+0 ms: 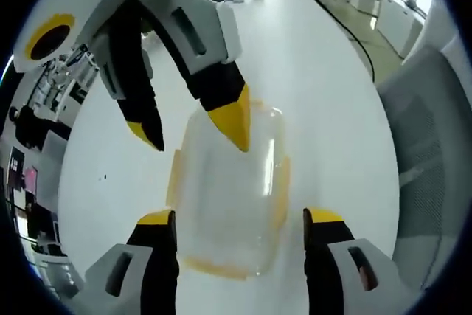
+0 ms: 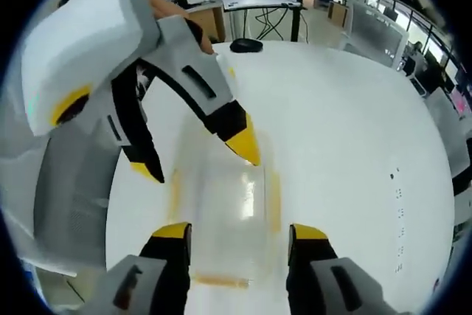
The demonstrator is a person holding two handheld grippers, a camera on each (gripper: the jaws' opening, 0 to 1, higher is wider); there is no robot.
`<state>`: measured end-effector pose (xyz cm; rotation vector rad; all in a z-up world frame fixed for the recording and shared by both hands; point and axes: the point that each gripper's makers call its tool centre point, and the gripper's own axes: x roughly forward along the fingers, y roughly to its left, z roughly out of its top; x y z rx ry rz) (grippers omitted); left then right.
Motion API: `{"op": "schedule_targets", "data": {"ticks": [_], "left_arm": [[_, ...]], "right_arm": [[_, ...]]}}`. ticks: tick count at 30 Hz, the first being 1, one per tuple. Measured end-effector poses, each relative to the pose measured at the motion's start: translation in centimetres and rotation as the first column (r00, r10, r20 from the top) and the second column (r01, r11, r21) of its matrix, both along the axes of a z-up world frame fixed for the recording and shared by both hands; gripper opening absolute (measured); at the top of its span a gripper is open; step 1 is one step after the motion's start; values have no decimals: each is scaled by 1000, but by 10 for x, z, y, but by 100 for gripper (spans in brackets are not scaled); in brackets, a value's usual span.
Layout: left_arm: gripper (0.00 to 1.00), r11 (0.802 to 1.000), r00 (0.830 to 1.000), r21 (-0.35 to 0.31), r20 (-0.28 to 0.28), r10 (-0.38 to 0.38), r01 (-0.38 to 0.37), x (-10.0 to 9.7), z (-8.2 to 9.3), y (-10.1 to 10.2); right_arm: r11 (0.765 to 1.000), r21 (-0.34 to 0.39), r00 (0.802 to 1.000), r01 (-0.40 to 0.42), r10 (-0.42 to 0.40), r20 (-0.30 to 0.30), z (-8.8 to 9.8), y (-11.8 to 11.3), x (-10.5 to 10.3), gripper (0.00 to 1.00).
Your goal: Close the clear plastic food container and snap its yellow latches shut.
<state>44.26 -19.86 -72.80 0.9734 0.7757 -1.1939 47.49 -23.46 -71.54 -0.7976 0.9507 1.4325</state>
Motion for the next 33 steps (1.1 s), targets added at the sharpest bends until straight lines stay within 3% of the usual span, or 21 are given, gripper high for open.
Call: {"op": "schedule_targets", "data": {"ticks": [15, 33], "left_arm": [[73, 999, 999, 49, -34, -8, 10, 8, -4, 19], [82, 993, 997, 110, -67, -27, 34, 13, -23, 36]], "right_arm": [[1000, 6, 1000, 3, -3, 15, -4, -21, -13, 56], [1000, 13, 998, 0, 0, 60, -17, -26, -26, 72]]}}
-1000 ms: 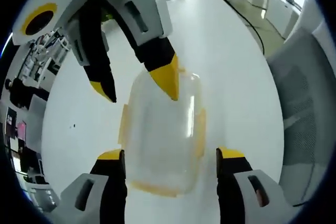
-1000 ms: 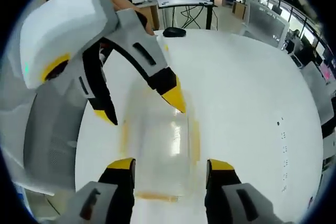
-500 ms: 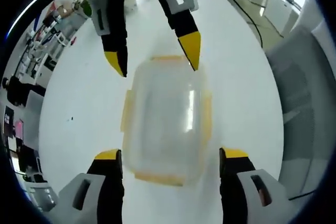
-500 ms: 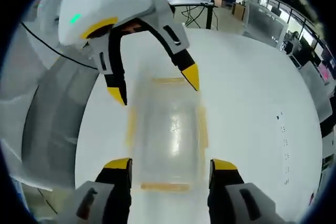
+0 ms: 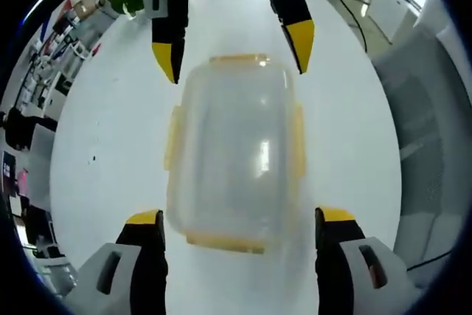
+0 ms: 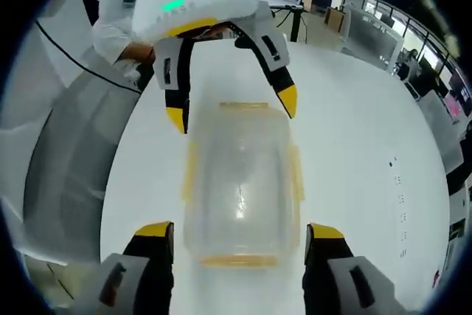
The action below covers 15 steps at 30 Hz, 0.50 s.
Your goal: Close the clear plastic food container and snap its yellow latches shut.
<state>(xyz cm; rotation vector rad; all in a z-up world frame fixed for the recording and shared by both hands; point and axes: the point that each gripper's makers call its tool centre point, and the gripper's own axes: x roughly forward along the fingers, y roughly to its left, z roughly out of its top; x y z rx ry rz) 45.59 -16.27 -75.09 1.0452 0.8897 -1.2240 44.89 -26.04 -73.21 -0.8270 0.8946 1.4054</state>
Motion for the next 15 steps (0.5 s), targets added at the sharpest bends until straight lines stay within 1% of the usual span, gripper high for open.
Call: {"op": "schedule_targets", "data": {"ticks": [2, 4, 6, 7, 9, 12, 15], "left_arm": [[83, 1000, 1000, 11, 5, -7, 7, 1, -3, 1], [84, 1000, 1000, 16, 16, -14, 14, 4, -4, 0], [85, 1000, 1000, 17, 16, -18, 18, 4, -6, -1], [84, 999, 1000, 21, 15, -26, 26, 4, -7, -1], [84, 998, 999, 37, 25, -44, 43, 4, -11, -1], [85, 997, 998, 48, 30, -55, 53, 5, -15, -1], [87, 997, 998, 60, 24, -52, 51, 4, -19, -1]], "right_arm": [[1000, -3, 1000, -1, 1, 7, -3, 0, -1, 73], [1000, -11, 1000, -7, 7, 26, -7, -1, -1, 75], [1000, -14, 998, -12, 13, 56, -10, 0, 0, 81], [1000, -17, 998, -11, 12, 61, -12, 0, 0, 81], [1000, -17, 999, -5, 6, 49, -15, 0, -3, 79], [1000, -25, 998, 4, -3, 58, -20, -1, -3, 78], [1000, -23, 996, 11, -9, 88, -21, 0, 1, 75]]}}
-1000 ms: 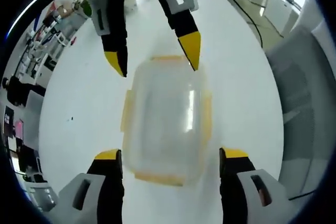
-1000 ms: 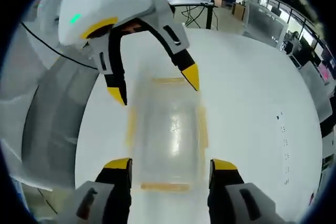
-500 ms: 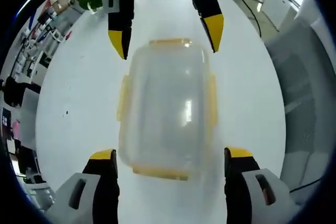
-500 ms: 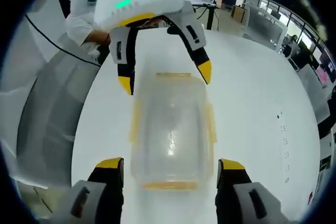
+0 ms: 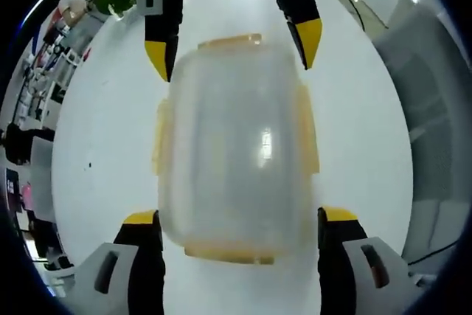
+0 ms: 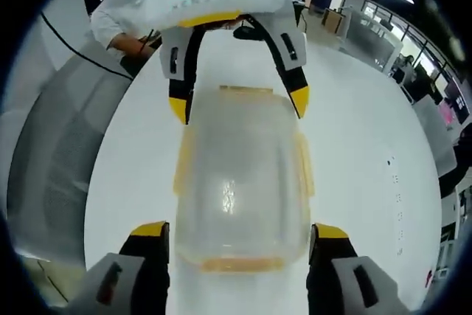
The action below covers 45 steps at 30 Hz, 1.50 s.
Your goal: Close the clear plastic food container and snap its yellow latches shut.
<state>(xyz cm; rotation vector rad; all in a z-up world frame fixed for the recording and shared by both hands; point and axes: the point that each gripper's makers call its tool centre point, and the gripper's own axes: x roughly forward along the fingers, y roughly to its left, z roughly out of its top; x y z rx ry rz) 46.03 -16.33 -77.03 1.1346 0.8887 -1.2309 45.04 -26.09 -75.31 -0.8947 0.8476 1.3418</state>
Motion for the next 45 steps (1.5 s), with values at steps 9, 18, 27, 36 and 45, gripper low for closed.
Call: {"op": "schedule_targets", "data": {"ticks": [9, 18, 27, 36, 45], "left_arm": [[82, 1000, 1000, 27, 26, -1, 0, 3, -2, 4], [82, 1000, 1000, 16, 26, -2, 2, -1, -3, 20], [83, 999, 1000, 34, 19, 12, -12, -2, -4, 47], [83, 999, 1000, 30, 14, 23, -24, 2, -4, 63], [83, 999, 999, 15, 13, 29, -30, 8, -4, 71]], "right_arm": [[1000, -13, 1000, -18, 18, 24, -1, 1, 1, 74], [1000, -9, 1000, -20, 20, 18, -2, 17, -4, 74], [1000, 8, 1000, -24, 24, 18, -1, 44, -6, 74], [1000, 4, 999, -21, 21, 25, -2, 58, -2, 74], [1000, 4, 999, -25, 25, 29, -2, 66, 5, 74]]}}
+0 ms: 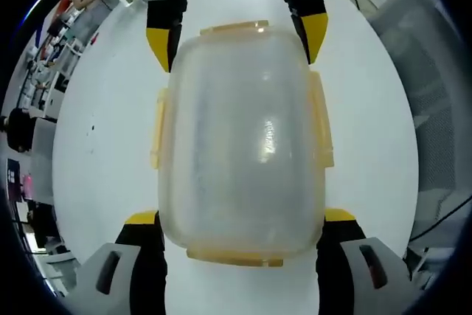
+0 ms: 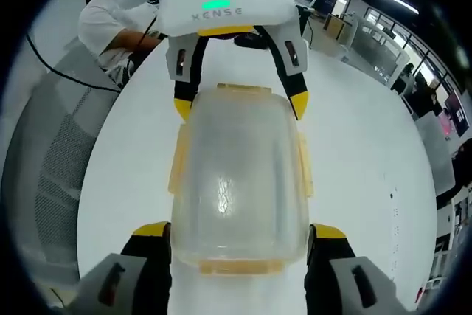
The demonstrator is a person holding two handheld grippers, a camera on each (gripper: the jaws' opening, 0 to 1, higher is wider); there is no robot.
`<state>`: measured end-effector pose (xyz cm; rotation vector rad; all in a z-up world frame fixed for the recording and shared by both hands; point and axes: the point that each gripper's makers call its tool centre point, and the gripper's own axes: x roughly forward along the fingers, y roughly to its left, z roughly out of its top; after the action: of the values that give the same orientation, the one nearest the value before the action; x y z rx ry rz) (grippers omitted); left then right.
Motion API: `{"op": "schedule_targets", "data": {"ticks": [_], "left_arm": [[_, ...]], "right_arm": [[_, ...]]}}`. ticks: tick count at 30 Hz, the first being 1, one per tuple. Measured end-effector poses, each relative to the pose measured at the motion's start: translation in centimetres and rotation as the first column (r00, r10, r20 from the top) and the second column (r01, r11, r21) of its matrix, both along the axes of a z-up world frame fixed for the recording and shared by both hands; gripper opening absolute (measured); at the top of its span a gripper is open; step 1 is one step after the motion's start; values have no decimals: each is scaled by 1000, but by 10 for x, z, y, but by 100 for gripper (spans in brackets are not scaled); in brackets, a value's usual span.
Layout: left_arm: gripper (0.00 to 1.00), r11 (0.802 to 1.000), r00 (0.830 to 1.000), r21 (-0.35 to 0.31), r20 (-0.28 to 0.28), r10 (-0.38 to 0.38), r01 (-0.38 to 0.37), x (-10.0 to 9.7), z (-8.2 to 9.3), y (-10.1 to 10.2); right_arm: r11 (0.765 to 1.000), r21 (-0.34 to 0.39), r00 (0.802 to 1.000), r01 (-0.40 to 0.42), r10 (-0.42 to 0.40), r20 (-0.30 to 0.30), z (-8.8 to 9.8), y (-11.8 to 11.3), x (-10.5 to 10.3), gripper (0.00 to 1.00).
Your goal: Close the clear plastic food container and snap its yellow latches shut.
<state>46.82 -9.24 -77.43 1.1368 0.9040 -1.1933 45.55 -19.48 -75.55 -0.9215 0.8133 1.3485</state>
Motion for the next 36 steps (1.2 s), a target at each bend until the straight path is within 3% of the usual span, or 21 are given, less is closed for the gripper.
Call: {"op": "schedule_targets", "data": {"ticks": [24, 36], "left_arm": [[83, 1000, 1000, -18, -4, -7, 7, 30, -1, 5], [83, 1000, 1000, -19, -7, -8, 8, 32, 0, 4]], "right_arm": [[1000, -14, 1000, 2, -2, 14, -1, 5, 28, 75], [1000, -8, 1000, 8, -8, 12, -1, 5, 31, 75]]}}
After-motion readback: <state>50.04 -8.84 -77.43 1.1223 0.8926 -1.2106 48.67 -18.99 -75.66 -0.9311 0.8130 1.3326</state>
